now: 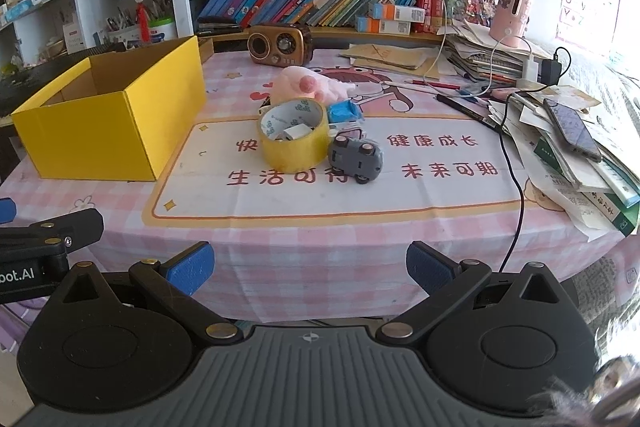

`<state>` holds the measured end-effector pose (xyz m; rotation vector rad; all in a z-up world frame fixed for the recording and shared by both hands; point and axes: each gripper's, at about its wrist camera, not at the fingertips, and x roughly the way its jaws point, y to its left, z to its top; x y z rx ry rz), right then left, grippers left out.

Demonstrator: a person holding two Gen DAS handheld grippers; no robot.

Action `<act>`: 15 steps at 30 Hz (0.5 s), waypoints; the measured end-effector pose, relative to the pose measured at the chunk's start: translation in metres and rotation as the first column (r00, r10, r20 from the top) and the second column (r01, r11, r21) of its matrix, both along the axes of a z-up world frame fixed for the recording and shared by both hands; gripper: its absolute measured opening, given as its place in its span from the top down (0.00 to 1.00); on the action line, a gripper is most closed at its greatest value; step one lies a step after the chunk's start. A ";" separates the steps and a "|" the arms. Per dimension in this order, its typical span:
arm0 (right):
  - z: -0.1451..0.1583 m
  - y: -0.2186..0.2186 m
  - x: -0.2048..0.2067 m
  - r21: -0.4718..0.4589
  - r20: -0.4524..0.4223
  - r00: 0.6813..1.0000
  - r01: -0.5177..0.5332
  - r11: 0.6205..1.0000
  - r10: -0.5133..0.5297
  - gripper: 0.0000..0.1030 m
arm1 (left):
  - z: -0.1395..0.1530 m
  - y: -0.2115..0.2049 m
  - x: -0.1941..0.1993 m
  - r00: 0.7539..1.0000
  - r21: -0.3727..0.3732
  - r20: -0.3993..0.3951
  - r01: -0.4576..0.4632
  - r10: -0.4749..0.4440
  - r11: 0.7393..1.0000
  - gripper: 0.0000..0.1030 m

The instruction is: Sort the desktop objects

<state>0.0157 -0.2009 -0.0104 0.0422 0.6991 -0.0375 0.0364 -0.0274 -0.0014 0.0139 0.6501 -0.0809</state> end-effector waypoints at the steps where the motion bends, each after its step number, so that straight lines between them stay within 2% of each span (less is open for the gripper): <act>1: -0.001 -0.004 0.002 0.005 -0.005 1.000 -0.002 1.000 0.002 0.00 | 0.000 -0.002 0.002 1.000 -0.002 -0.001 -0.001 0.001 1.000 0.00; 15: -0.007 -0.047 0.050 0.010 -0.055 0.997 -0.046 0.999 0.046 0.00 | -0.010 -0.040 0.041 0.999 -0.033 -0.035 -0.032 0.031 0.999 0.00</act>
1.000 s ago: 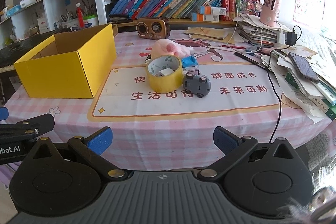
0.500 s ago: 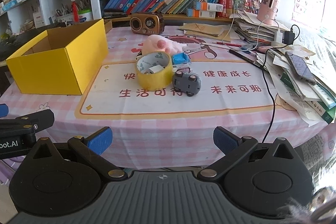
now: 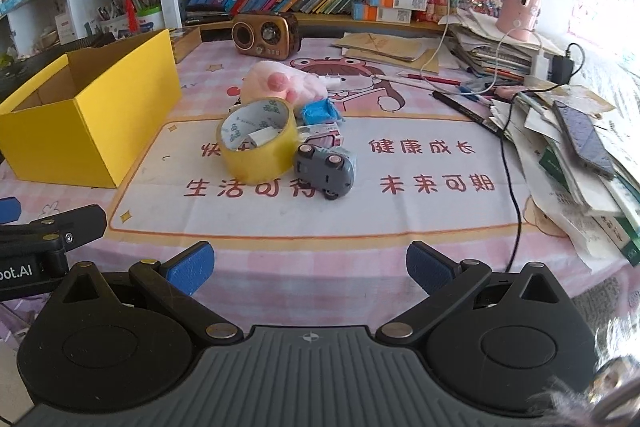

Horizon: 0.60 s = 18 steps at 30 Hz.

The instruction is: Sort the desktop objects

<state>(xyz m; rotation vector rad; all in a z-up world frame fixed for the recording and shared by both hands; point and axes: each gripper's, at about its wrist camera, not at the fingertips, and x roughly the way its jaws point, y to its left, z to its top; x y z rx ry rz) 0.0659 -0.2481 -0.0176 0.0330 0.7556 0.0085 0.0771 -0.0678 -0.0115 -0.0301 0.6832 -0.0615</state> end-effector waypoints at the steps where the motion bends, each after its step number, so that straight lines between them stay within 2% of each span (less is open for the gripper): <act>1: -0.001 -0.003 0.005 0.005 -0.008 1.000 -0.010 1.000 0.010 0.00 | -0.001 -0.002 0.003 1.000 -0.001 -0.003 -0.008 0.008 1.000 0.00; 14: -0.014 -0.027 0.059 -0.028 -0.025 0.991 -0.134 0.991 0.133 0.02 | -0.009 -0.029 0.038 0.996 0.002 -0.030 -0.084 0.084 0.996 0.00; 18: -0.020 -0.032 0.079 -0.010 -0.042 0.985 -0.171 0.985 0.170 0.11 | -0.009 -0.038 0.047 0.994 0.030 -0.033 -0.099 0.100 0.995 0.00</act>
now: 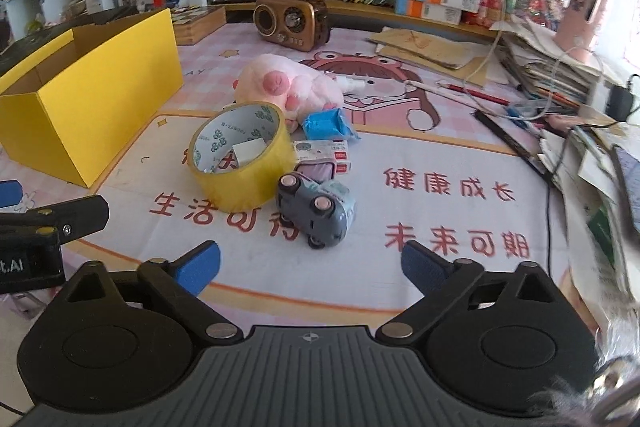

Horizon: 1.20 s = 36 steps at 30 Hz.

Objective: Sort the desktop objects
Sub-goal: 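Grasp the grey toy car with the right gripper while the left gripper grasps the yellow tape roll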

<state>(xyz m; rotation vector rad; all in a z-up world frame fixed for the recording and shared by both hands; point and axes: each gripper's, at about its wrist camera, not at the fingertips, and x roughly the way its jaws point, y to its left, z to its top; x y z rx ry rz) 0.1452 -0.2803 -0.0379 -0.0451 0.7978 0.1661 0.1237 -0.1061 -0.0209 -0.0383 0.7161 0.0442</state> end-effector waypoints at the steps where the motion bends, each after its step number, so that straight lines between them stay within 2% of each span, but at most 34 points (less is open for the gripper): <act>1: -0.002 -0.001 0.004 0.004 -0.006 1.000 -0.007 1.000 0.007 0.12 | 0.000 -0.002 0.002 1.000 0.007 -0.003 -0.005 0.005 1.000 0.00; 13: -0.023 -0.002 0.055 0.003 -0.044 0.997 -0.057 0.998 0.057 0.14 | -0.002 -0.011 0.022 0.998 0.051 -0.036 -0.052 0.054 0.997 0.00; 14: -0.025 -0.002 0.058 0.004 -0.051 0.996 -0.068 0.998 0.069 0.23 | -0.003 -0.013 0.024 0.998 0.050 -0.038 -0.050 0.052 0.998 0.00; 15: -0.026 -0.003 0.060 0.005 -0.062 0.995 -0.081 0.997 0.081 0.37 | -0.003 -0.014 0.026 0.998 0.047 -0.039 -0.047 0.049 0.998 0.00; 16: -0.028 -0.004 0.063 0.010 -0.078 0.992 -0.096 0.995 0.097 0.45 | -0.003 -0.015 0.028 0.998 0.044 -0.040 -0.043 0.045 0.998 0.00; 20: -0.025 -0.017 0.066 0.053 -0.079 0.993 -0.083 0.995 0.087 0.51 | -0.009 -0.023 0.041 0.999 0.014 -0.052 -0.015 0.015 1.000 0.00; 21: -0.024 -0.023 0.066 0.063 -0.074 0.995 -0.067 0.996 0.072 0.57 | -0.010 -0.024 0.045 0.998 0.002 -0.056 -0.007 0.007 1.000 0.00; 31: -0.021 -0.063 0.066 0.062 -0.044 0.998 0.036 0.997 -0.033 0.57 | -0.023 -0.056 0.091 0.992 -0.047 -0.049 0.114 -0.116 0.992 0.00; 36: -0.020 -0.070 0.066 0.068 -0.033 0.998 0.051 0.996 -0.049 0.57 | -0.035 -0.061 0.118 0.988 -0.071 -0.111 0.102 -0.110 0.992 0.00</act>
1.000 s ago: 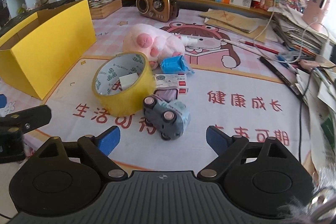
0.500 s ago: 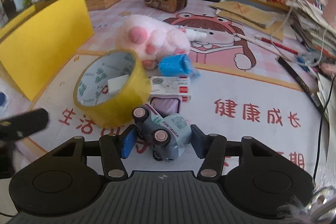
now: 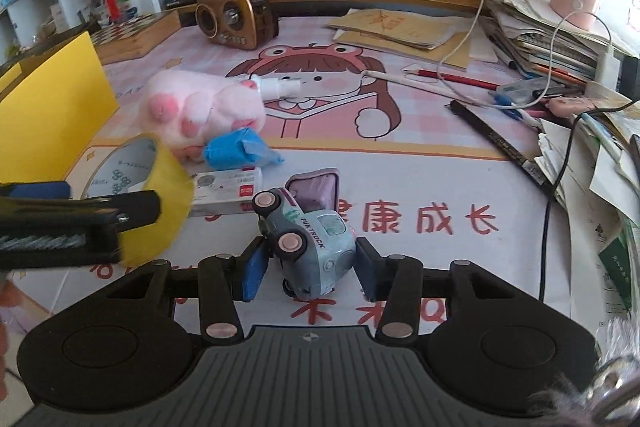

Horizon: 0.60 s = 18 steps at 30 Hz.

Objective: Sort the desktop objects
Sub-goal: 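Grasp the grey toy car with the right gripper while the left gripper grasps the yellow tape roll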

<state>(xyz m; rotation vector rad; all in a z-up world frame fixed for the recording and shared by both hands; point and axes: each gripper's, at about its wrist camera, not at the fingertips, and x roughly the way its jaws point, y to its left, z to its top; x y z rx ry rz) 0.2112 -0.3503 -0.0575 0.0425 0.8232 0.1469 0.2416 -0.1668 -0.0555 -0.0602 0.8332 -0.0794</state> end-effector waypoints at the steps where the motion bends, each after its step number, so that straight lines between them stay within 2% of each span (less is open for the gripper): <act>1: 0.000 0.000 0.000 0.001 0.002 1.000 -0.002 1.000 0.002 0.57 | -0.002 0.000 0.003 1.000 -0.005 -0.005 -0.002 0.002 1.000 0.00; 4: 0.001 0.000 -0.001 0.000 0.007 1.000 -0.008 1.000 0.008 0.57 | -0.004 -0.002 0.007 1.000 -0.001 -0.003 0.000 0.000 1.000 0.03; 6: 0.002 0.000 -0.001 0.002 0.011 1.000 -0.012 1.000 0.012 0.57 | -0.004 -0.005 0.008 1.000 0.007 -0.006 0.019 -0.019 1.000 0.16; 7: 0.003 0.001 -0.002 0.002 0.014 1.000 -0.014 1.000 0.014 0.57 | -0.003 -0.006 0.007 0.999 0.002 -0.005 0.032 -0.032 0.999 0.18; 10: 0.006 0.003 -0.004 0.000 0.028 0.999 -0.019 1.000 0.019 0.57 | 0.004 -0.014 0.001 0.999 0.072 0.013 0.037 -0.038 0.997 0.19; 18: 0.018 0.015 -0.013 0.014 0.060 0.997 -0.057 0.998 0.056 0.57 | 0.045 0.004 -0.036 0.988 0.041 0.154 0.002 -0.008 0.999 0.19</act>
